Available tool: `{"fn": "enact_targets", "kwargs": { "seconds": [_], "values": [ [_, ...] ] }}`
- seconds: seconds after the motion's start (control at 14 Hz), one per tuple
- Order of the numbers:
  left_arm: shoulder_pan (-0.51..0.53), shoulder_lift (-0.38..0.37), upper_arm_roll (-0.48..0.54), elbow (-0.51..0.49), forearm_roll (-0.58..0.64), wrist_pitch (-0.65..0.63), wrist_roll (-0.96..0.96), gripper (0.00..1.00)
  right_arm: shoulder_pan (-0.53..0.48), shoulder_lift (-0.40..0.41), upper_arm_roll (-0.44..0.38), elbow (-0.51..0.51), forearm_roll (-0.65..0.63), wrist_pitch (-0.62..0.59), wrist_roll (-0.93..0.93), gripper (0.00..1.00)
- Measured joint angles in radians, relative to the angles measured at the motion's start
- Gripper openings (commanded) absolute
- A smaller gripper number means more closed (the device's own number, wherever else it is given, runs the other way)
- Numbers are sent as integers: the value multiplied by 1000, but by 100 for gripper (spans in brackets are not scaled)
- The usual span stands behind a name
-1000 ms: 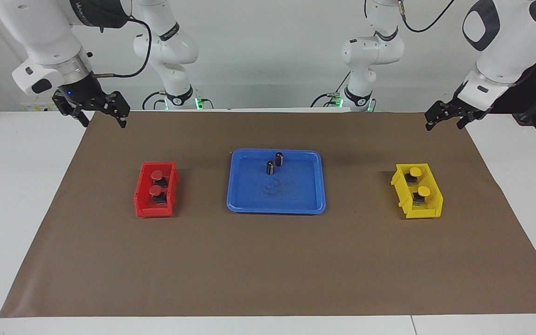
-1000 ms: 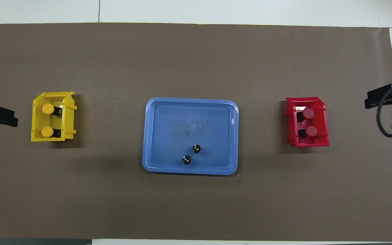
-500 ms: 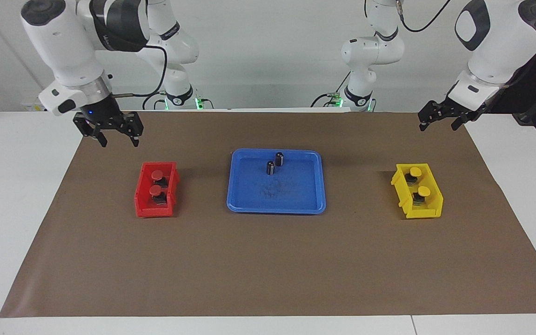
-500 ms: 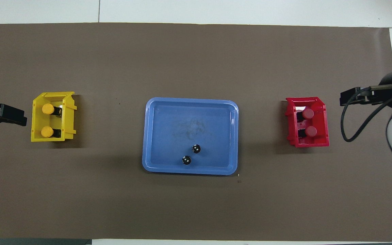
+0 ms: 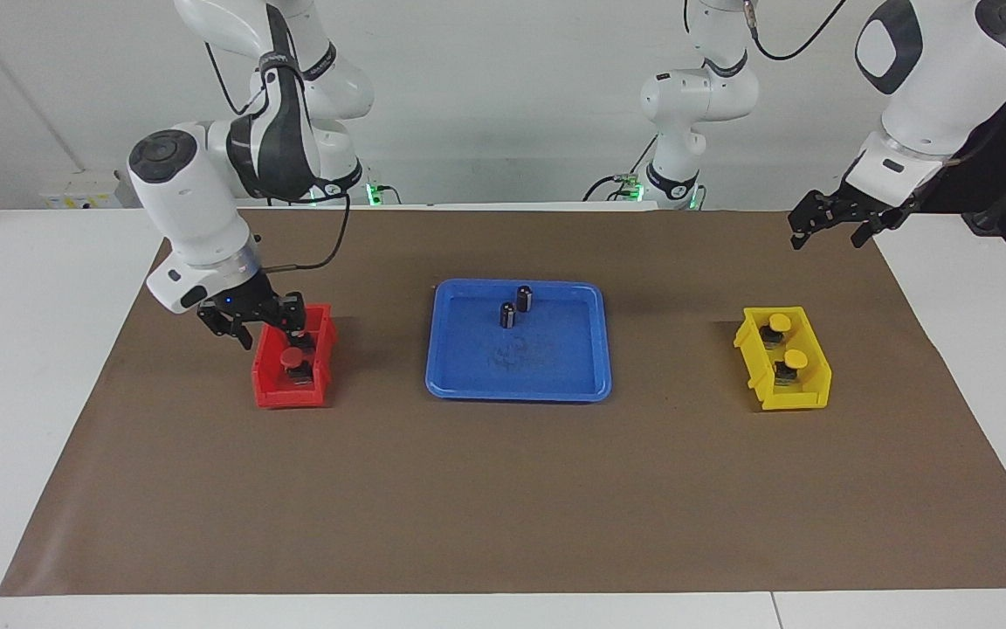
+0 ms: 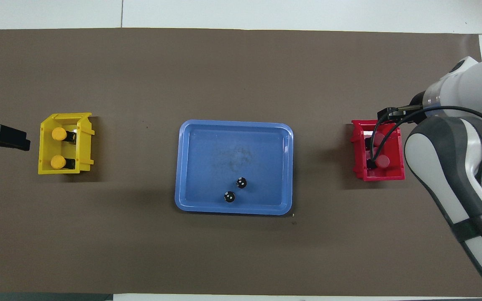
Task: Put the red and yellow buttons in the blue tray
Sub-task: 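Reach the right gripper down into the red bin to a red button, then carry the red button to the tray while the left gripper reaches the yellow bin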
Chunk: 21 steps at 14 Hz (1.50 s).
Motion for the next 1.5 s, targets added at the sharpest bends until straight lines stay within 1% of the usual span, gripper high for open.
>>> {"fn": "enact_targets", "kwargs": {
  "seconds": [0.21,0.43,0.57,0.79,0.93,1.0,1.07,1.14,1.21,1.29,1.5],
  "values": [
    [3,0,2,0,0,2,0,100,-2,0,-1,-81,0,98,0,66],
    [12,0,3,-1,0,2,0,100,-7,1,-2,-144,0,165,-20,66],
    [12,0,3,-1,0,2,0,100,-14,7,-4,-171,0,191,-29,66],
    [12,0,3,-1,0,2,0,100,-16,23,-3,-180,0,209,-29,65],
    [12,0,3,-1,0,2,0,100,-15,25,-1,-180,0,211,-29,59],
    [12,0,3,-1,0,2,0,100,-15,25,-1,-180,0,211,-29,53],
    [12,0,3,-1,0,2,0,100,-15,25,-1,-183,0,211,-30,45],
    [12,0,3,-1,0,2,0,100,-15,25,-1,-187,0,212,-30,33],
    [14,0,3,-1,0,2,0,100,-15,25,-1,-190,0,216,-30,25],
    [18,0,4,-1,0,4,0,100,-15,25,-1,-192,0,217,-30,22],
    [31,0,5,-1,0,9,0,100,-15,25,0,-175,-1,197,-31,23]
  ]
}}
